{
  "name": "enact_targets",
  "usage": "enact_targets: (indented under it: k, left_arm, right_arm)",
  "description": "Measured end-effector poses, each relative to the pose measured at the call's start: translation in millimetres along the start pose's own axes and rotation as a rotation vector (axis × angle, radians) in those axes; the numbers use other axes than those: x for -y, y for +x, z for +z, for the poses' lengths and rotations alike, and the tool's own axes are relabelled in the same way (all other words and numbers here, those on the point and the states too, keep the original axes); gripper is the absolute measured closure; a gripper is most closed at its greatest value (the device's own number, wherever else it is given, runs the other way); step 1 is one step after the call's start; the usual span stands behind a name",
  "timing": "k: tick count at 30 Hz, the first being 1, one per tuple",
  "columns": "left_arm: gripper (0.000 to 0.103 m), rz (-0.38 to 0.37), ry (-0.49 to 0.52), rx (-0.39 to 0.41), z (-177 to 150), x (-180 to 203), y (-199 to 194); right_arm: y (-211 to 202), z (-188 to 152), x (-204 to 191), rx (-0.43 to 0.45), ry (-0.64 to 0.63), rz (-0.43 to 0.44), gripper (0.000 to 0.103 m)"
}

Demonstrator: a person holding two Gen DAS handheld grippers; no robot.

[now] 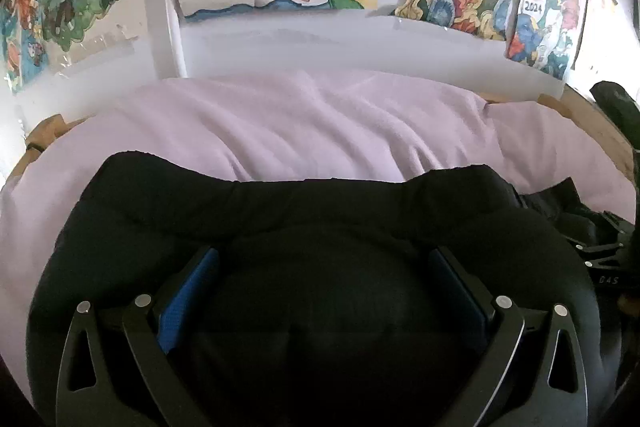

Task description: Fold large clothes

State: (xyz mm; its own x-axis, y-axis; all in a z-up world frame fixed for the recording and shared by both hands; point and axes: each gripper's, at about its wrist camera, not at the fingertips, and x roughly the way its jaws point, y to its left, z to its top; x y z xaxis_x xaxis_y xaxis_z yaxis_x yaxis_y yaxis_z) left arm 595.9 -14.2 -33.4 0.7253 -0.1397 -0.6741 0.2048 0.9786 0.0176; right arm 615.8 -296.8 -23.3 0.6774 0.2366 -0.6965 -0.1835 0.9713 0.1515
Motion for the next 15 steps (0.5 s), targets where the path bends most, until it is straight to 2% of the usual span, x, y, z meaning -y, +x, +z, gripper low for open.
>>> enact_targets:
  k: [4,10,15]
  left_arm:
    - [0.001,0.007,0.000,0.009,-3.3,-2.3,2.6]
    - [0.001,-0.014,0.002,0.030,-5.2,-1.3,-1.9]
    - [0.001,-0.018,0.012,0.063,-9.8,2.3,-10.5]
  right_arm:
    - [6.2,-0.4,10.0,-0.011,0.046,0.035,0.000]
    - [-9.1,-8.6,11.3,0.025,0.053,0.050,0.000]
    - [-24.8,-20.7,15.6,0.105,0.077,0.078,0.000]
